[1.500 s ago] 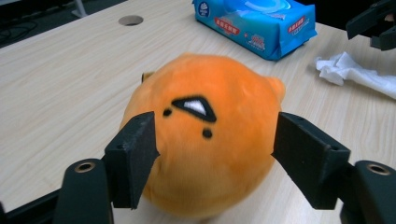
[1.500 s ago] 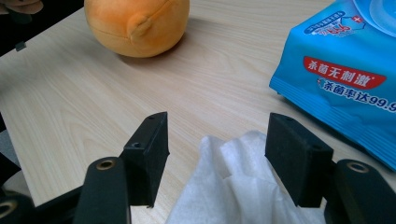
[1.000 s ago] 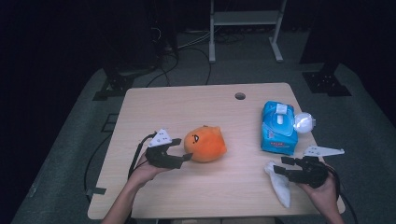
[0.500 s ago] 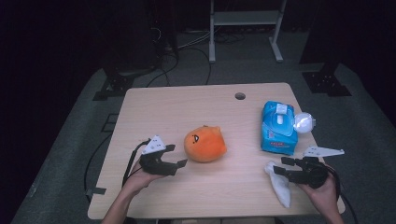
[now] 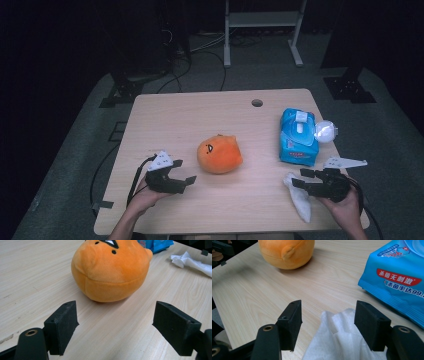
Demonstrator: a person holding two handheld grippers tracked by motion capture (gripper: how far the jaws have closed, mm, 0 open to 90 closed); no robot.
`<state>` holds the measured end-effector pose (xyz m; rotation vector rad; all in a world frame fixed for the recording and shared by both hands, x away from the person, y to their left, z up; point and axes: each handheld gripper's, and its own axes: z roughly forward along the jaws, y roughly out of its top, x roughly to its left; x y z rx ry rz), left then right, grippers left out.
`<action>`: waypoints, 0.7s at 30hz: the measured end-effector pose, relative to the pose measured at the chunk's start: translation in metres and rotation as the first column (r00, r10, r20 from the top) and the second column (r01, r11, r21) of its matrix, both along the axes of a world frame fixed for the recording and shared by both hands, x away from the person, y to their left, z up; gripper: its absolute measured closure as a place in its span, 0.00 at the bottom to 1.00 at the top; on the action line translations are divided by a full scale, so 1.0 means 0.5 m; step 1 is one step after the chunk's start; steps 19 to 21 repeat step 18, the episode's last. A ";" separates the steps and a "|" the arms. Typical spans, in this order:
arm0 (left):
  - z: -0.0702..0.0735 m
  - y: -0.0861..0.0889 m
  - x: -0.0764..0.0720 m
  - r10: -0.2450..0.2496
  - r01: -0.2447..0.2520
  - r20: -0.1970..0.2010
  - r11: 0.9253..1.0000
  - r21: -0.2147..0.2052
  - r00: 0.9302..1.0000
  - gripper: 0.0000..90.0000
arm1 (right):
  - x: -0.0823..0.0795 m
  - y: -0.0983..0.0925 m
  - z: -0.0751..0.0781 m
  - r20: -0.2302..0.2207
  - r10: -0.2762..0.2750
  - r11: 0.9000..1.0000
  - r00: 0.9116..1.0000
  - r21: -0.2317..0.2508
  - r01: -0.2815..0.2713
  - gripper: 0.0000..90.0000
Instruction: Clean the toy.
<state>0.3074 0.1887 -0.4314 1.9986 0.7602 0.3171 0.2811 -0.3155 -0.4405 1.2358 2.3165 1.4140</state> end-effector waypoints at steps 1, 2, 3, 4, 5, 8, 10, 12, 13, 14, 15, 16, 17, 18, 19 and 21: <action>-0.002 0.001 -0.001 0.002 -0.002 -0.002 1.000 -0.002 1.000 0.21 | 0.000 0.000 0.000 0.000 0.001 1.000 1.000 -0.001 -0.001 0.42; -0.003 0.003 -0.001 0.005 -0.005 -0.005 1.000 0.000 1.000 0.20 | 0.000 0.001 0.000 -0.001 0.001 1.000 1.000 -0.001 -0.001 0.42; -0.007 0.004 -0.002 0.008 -0.008 -0.010 1.000 -0.004 1.000 0.20 | -0.001 0.001 0.000 -0.002 0.001 1.000 1.000 -0.001 -0.001 0.42; -0.009 0.004 -0.002 0.009 -0.009 -0.014 1.000 -0.001 1.000 0.20 | -0.001 0.001 -0.001 -0.002 0.000 1.000 1.000 -0.001 0.000 0.42; -0.011 0.005 -0.002 0.010 -0.010 -0.015 1.000 -0.001 1.000 0.19 | -0.001 0.001 -0.001 -0.003 0.000 1.000 1.000 -0.002 0.000 0.42; -0.018 0.007 -0.003 0.015 -0.015 -0.022 1.000 0.002 1.000 0.18 | -0.001 0.001 -0.001 -0.003 0.000 1.000 1.000 -0.001 0.000 0.42; -0.022 0.007 -0.003 0.018 -0.017 -0.024 1.000 0.008 1.000 0.18 | -0.001 0.001 -0.001 -0.002 0.001 1.000 1.000 -0.002 -0.001 0.42; -0.025 0.007 -0.003 0.023 -0.023 -0.025 1.000 0.009 0.999 0.16 | -0.002 0.002 -0.001 0.000 0.004 1.000 1.000 -0.003 -0.004 0.42; -0.027 0.007 -0.003 0.023 -0.023 -0.022 1.000 0.011 0.999 0.16 | -0.002 0.003 -0.001 -0.002 0.004 1.000 1.000 -0.004 -0.004 0.42; -0.028 0.008 -0.003 0.022 -0.022 -0.023 1.000 0.012 0.999 0.16 | -0.001 0.003 -0.002 -0.003 0.004 1.000 1.000 -0.004 -0.004 0.42; -0.029 0.008 -0.003 0.022 -0.022 -0.024 1.000 0.013 0.999 0.16 | -0.001 0.004 -0.002 -0.002 0.005 1.000 1.000 -0.004 -0.005 0.42; -0.031 0.007 -0.004 0.024 -0.024 -0.019 1.000 0.017 1.000 0.16 | -0.001 0.004 -0.002 -0.001 0.007 1.000 1.000 -0.005 -0.007 0.42; -0.031 0.007 -0.004 0.024 -0.024 -0.018 0.999 0.024 1.000 0.16 | -0.001 0.005 -0.002 -0.002 0.007 1.000 1.000 -0.007 -0.007 0.42; -0.033 0.008 -0.005 0.025 -0.024 -0.020 0.999 0.026 0.999 0.15 | -0.001 0.006 -0.002 -0.002 0.007 1.000 1.000 -0.008 -0.007 0.42; -0.033 0.008 -0.005 0.025 -0.024 -0.020 0.999 0.026 0.999 0.15 | -0.001 0.006 -0.002 -0.002 0.007 1.000 1.000 -0.008 -0.007 0.42; -0.033 0.008 -0.005 0.025 -0.024 -0.020 0.999 0.026 0.999 0.15 | -0.001 0.006 -0.002 -0.002 0.007 1.000 1.000 -0.008 -0.007 0.42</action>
